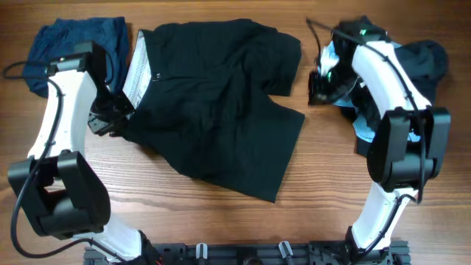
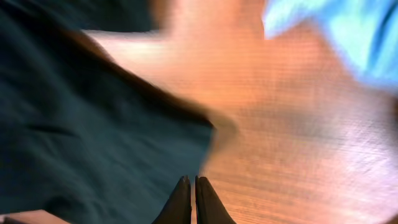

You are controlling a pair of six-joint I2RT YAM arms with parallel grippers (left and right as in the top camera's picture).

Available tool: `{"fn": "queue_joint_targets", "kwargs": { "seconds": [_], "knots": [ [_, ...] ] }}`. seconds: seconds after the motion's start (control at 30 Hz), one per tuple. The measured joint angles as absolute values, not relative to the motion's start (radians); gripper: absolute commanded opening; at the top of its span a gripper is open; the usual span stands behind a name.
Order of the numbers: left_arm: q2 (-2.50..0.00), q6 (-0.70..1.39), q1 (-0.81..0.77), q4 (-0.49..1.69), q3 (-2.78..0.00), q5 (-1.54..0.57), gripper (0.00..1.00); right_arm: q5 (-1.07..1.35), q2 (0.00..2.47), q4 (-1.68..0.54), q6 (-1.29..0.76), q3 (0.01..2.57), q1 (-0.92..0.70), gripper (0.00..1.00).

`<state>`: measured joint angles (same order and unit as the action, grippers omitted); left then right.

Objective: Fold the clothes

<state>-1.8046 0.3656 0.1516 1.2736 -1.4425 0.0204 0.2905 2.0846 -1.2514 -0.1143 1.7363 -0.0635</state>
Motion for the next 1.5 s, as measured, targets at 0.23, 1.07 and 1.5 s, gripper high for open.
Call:
{"fn": "queue_joint_targets", "kwargs": {
  "seconds": [0.23,1.07,1.5],
  "knots": [
    [-1.802,0.378,0.027,1.288,-1.437,0.017,0.19,0.314,2.083,-1.272,-0.068,1.946,-0.064,0.47],
    [-1.911,0.263,0.047,0.39,-1.48,-0.06,0.84,0.4,2.231,-1.082,-0.036,1.946,-0.064,0.65],
    [-2.195,0.251,0.046,0.216,-1.48,-0.104,0.71,0.401,2.231,-1.102,-0.036,1.946,-0.067,0.67]
  ]
}}
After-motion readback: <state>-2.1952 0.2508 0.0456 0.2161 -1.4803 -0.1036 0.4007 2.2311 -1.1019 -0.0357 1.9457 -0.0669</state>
